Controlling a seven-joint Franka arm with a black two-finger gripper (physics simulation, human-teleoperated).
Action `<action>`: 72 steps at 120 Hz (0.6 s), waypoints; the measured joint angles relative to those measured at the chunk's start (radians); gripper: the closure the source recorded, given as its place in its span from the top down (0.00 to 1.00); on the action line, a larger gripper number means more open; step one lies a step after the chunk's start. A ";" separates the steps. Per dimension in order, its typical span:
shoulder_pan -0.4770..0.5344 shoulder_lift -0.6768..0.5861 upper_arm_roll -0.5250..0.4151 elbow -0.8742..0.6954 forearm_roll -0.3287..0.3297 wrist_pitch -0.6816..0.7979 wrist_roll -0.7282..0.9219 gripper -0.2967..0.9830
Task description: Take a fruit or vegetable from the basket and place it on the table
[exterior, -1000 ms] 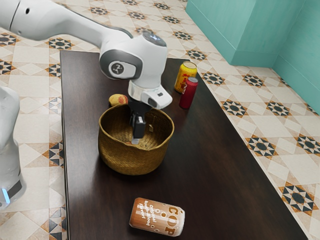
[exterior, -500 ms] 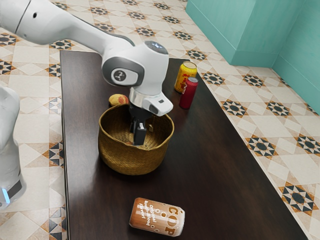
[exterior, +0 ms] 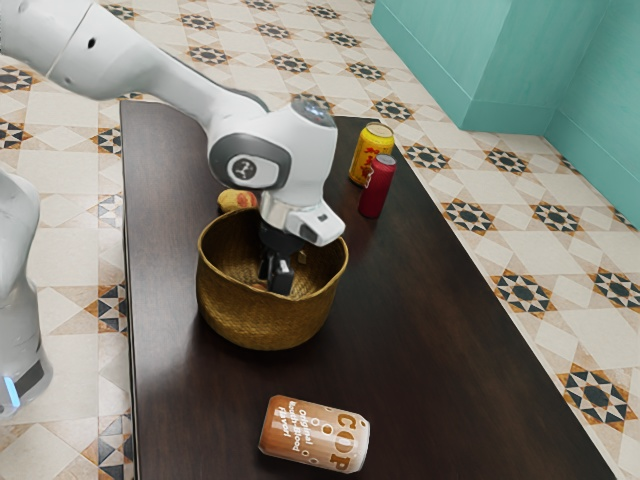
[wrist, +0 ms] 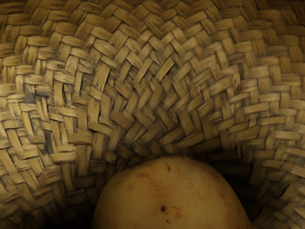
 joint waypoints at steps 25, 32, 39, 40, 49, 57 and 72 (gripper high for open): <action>0.000 0.002 0.004 -0.023 -0.006 0.022 0.000 0.71; 0.000 0.005 0.005 -0.026 -0.009 0.029 0.000 0.63; 0.000 0.010 0.005 -0.027 -0.012 0.036 -0.001 0.55; 0.000 0.011 0.005 -0.027 -0.012 0.036 -0.001 0.55; 0.000 0.004 0.005 -0.031 -0.011 0.043 -0.003 0.51; 0.000 -0.028 0.001 -0.031 -0.008 0.040 -0.005 0.50; 0.000 -0.092 -0.006 0.024 0.000 0.002 -0.009 0.50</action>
